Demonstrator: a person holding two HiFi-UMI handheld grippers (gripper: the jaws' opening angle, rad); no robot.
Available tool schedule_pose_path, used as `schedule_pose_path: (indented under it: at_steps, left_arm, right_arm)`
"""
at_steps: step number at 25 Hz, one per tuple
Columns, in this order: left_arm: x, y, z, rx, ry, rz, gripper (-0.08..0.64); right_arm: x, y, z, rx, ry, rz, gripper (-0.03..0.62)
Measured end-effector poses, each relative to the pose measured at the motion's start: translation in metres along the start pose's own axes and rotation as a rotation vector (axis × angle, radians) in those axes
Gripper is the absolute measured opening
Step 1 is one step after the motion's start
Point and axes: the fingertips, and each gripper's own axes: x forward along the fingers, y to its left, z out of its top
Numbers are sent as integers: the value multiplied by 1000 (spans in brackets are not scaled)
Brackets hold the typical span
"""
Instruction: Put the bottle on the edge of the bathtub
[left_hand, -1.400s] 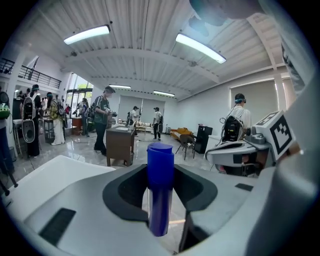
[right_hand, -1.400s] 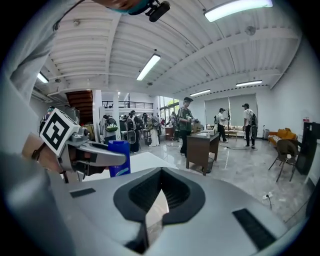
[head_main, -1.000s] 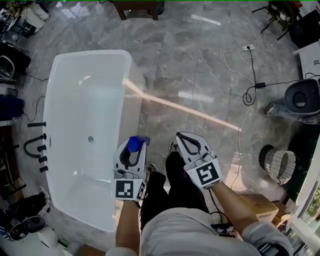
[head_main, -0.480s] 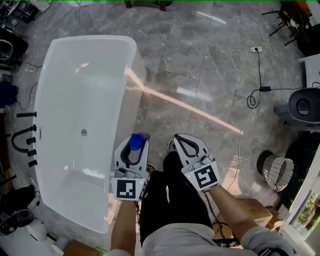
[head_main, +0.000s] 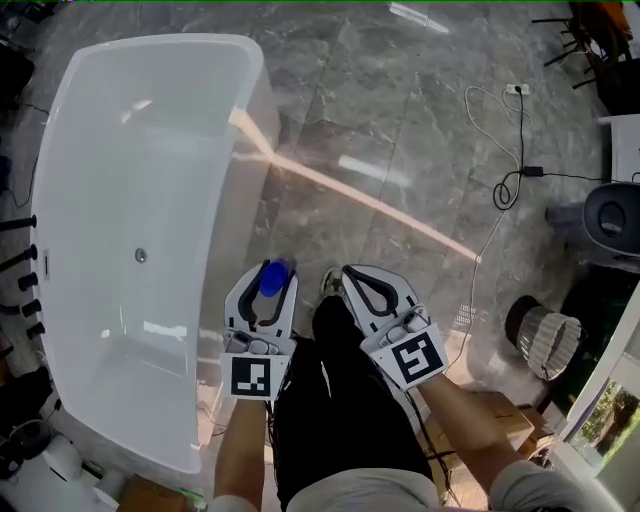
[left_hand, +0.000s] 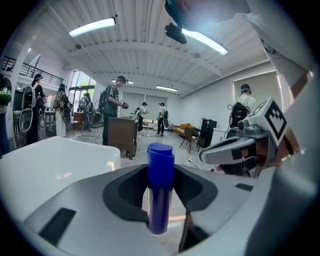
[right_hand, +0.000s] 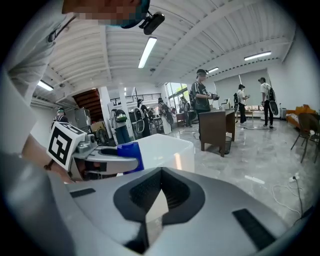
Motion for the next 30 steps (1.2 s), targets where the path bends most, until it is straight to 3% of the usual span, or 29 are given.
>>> schedule_pose_path:
  at_steps: [4, 11, 17, 30]
  left_arm:
    - [18, -1, -23, 0, -10, -14, 163]
    - [41, -13, -59, 20, -8, -56, 161]
    - [68, 4, -96, 14, -11, -46, 161]
    - [123, 45, -222, 42, 20, -30, 161]
  right_arm:
    - [8, -19, -28, -2, 34, -23, 5]
    - [16, -44, -61, -44, 0, -90, 5]
    - [44, -59, -93, -83, -32, -121, 5]
    - [105, -95, -227, -151, 12, -119, 5]
